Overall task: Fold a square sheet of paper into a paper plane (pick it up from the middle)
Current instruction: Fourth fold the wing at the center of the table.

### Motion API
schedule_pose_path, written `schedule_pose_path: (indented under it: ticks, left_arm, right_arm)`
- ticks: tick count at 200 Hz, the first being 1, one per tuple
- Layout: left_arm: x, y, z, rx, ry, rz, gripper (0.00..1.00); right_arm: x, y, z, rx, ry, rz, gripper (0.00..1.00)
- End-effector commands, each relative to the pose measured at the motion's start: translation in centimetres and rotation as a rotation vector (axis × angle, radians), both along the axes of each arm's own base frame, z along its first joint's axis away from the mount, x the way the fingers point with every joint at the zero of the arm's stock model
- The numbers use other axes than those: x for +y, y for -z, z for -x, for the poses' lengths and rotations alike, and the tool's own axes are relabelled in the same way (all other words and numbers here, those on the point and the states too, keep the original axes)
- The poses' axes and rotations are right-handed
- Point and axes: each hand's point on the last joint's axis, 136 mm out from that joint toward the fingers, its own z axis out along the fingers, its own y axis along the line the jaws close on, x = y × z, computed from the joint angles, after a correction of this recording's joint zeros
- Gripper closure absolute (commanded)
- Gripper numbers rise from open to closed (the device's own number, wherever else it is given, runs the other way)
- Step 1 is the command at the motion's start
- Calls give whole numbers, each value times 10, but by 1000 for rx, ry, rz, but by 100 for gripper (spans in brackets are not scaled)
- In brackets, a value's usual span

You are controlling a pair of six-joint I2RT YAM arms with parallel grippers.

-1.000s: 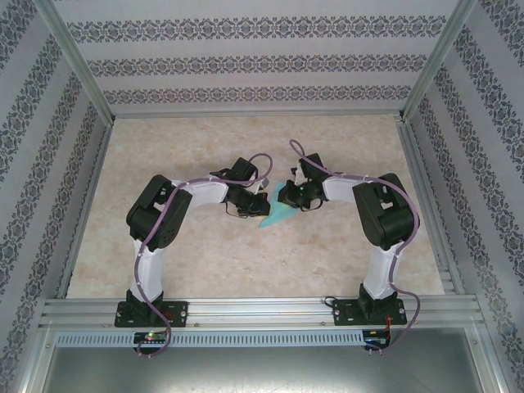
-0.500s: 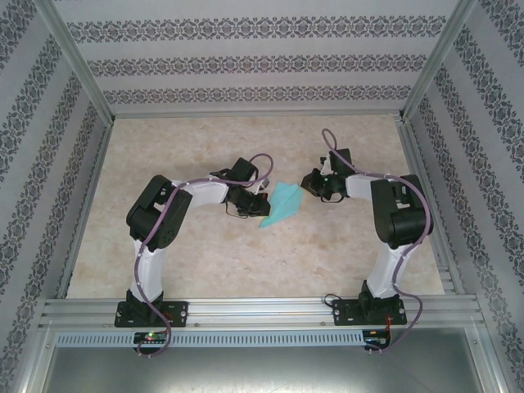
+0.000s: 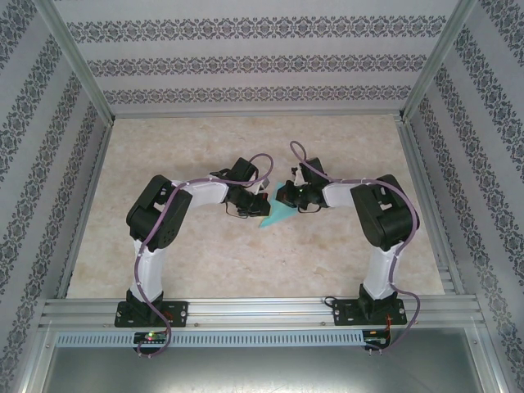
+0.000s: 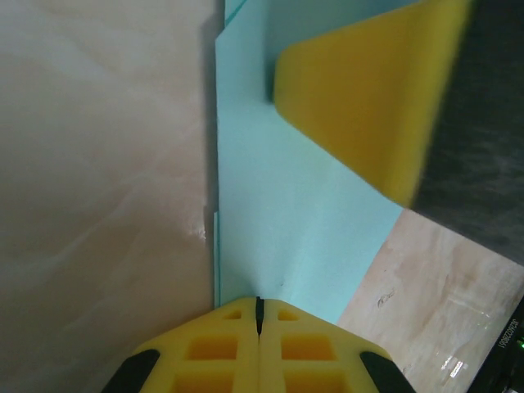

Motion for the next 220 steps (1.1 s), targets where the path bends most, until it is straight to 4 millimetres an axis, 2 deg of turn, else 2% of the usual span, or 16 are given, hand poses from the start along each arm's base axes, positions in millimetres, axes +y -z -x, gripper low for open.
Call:
schedule_pose_path:
  ticks: [1, 33, 52, 71, 92, 118, 141, 156, 189, 220]
  left_arm:
    - [45, 64, 54, 207, -1, -240, 100]
    - [47, 68, 58, 218, 1, -240, 100]
    - [48, 69, 59, 216, 2, -243, 100]
    - [48, 69, 59, 219, 3, -242, 100]
    - [46, 67, 58, 213, 5, -236, 100]
    - [44, 66, 54, 204, 4, -231, 100]
    - [40, 62, 50, 188, 2, -213, 100]
    - [37, 59, 47, 177, 3, -197, 100]
    - [34, 53, 42, 152, 1, -178, 100]
    - [33, 50, 41, 143, 0, -170, 100]
  right_arm:
    - [-22, 11, -18, 3, 76, 7, 94]
    - [-70, 28, -39, 13, 204, 29, 95]
    - [-96, 26, -54, -9, 284, 26, 95]
    - [-113, 23, -66, -19, 334, 40, 95]
    - [-119, 15, -74, -36, 349, 37, 95]
    - [-112, -17, -74, -99, 331, 2, 95]
    - [-96, -39, -59, -127, 289, -7, 95]
    - [-76, -40, -43, -114, 238, -12, 95]
    - [-27, -29, -10, -50, 123, -30, 95]
    - [-1, -15, 11, 4, 62, -34, 95]
